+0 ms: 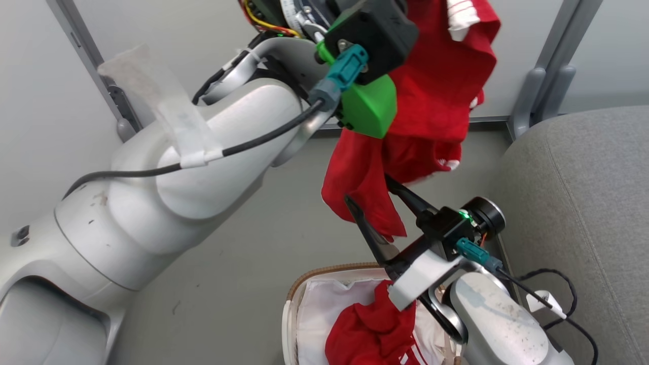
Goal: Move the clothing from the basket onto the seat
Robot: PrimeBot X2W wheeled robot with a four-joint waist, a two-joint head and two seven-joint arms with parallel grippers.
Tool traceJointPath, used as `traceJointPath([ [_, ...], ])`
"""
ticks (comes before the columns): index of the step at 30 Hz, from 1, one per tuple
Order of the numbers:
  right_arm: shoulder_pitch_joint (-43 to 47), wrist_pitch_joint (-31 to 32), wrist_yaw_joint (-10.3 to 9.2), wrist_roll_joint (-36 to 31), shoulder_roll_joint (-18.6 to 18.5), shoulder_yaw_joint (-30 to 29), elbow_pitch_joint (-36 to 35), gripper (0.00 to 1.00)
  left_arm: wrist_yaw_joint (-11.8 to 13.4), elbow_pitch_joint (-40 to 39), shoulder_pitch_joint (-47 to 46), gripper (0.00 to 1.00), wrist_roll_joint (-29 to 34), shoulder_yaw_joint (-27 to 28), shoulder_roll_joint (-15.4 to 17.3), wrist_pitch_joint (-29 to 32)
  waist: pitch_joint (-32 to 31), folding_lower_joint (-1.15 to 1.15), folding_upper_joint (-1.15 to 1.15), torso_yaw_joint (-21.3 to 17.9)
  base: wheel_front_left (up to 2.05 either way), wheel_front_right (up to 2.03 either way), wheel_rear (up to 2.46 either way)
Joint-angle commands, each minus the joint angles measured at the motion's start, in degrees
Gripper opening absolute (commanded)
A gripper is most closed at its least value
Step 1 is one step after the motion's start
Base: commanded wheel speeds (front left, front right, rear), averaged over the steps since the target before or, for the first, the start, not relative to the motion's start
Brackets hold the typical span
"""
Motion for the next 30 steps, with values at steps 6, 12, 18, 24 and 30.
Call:
traceJointPath([
  [6,-3.58,-0.12,-0.04,-0.89,-0.22,-0.85,1.93,1.0,0.08,-0.87,-1.47,0.0,-1.32,-0.35,-2.1,0.22,-0.79,0.0,0.45,1.36,0.0,0.0,0.0],
  [12,-6.06,-0.12,-0.05,-0.33,-0.22,-0.33,4.88,0.0,0.52,-1.14,0.17,0.0,-2.12,-0.48,-2.01,0.52,-0.7,0.0,0.45,1.78,0.0,0.0,0.0],
  [18,-4.98,-0.12,-0.05,0.35,-0.22,-0.54,4.29,0.0,1.18,1.98,3.71,0.0,-3.85,-0.3,0.03,-0.1,0.0,0.0,0.45,0.91,0.0,0.0,0.0],
  [24,-3.76,-0.12,-0.05,0.63,-0.22,-1.86,1.46,0.0,1.47,6.43,9.35,0.04,-6.86,1.03,1.62,-4.37,1.52,0.0,0.45,-0.65,0.0,0.0,0.0],
  [30,-3.14,-0.12,-0.05,-0.09,-0.22,-3.68,-0.52,0.0,0.61,10.02,15.48,1.0,-10.5,2.82,1.25,-11.29,2.72,0.0,0.45,-1.44,0.0,0.0,0.0],
])
